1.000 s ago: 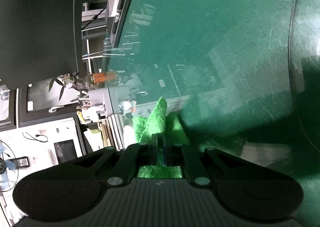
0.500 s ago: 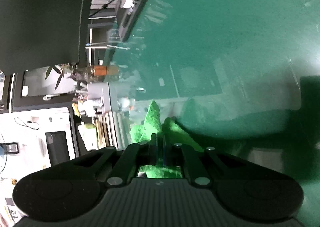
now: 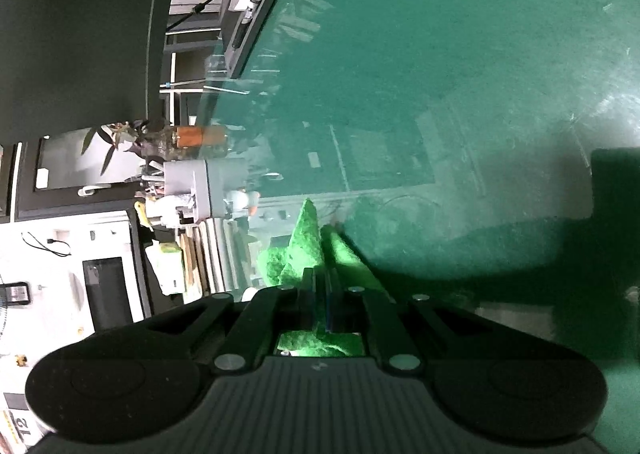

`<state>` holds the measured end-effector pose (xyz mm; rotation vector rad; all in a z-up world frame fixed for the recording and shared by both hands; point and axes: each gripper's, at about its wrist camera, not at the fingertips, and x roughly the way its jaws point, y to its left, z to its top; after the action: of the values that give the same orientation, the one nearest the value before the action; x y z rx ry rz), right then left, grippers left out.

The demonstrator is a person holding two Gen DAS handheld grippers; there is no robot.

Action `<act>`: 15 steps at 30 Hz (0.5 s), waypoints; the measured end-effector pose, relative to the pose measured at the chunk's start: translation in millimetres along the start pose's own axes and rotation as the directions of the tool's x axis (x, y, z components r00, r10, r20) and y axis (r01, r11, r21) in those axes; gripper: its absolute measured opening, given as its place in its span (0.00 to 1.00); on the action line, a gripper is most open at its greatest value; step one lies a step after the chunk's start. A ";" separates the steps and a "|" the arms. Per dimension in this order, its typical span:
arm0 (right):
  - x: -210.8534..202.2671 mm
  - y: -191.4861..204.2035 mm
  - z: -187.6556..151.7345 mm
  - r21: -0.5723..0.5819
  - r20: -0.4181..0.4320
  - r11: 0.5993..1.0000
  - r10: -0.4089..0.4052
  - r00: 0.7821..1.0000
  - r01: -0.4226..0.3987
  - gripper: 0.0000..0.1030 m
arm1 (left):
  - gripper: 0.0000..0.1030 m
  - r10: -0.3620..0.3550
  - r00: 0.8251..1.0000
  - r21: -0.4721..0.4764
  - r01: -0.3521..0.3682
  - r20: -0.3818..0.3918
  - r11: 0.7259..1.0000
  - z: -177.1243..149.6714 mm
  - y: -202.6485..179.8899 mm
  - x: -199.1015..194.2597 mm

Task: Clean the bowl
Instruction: 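Hold the bowl with the left gripper while the right gripper rubs the cloth on the rim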

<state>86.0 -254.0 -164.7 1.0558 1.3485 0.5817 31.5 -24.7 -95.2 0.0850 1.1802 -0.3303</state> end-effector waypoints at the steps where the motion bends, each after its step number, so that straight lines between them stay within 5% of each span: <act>1: -0.9 -0.7 -0.6 0.002 0.003 1.000 0.000 1.000 0.000 0.06 | 0.65 0.010 1.000 0.005 -0.010 0.023 1.000 -2.3 -1.2 -0.8; 5: -1.6 -1.0 -1.2 0.003 0.007 1.000 0.000 1.000 0.000 0.06 | 0.68 0.032 0.999 -0.017 -0.032 0.043 0.999 -5.1 0.6 -0.2; 10: -0.4 2.0 -1.8 -0.011 0.008 1.000 -0.008 1.000 0.008 0.06 | 0.96 0.104 0.994 -0.059 -0.107 -0.042 0.993 6.1 1.2 7.6; 14: 0.3 4.6 -1.8 -0.021 0.009 1.000 -0.016 1.000 0.016 0.06 | 0.95 0.208 0.978 0.025 -0.208 0.001 0.978 8.7 -16.8 2.2; 15: 0.3 4.8 -1.8 -0.024 0.007 1.000 -0.017 1.000 0.017 0.06 | 0.84 0.228 0.973 0.047 -0.229 0.030 0.972 8.6 -22.1 -1.2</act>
<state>85.4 -251.1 -160.5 1.0253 1.3404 0.5797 32.2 -47.5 -88.4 0.2584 1.1250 -0.1573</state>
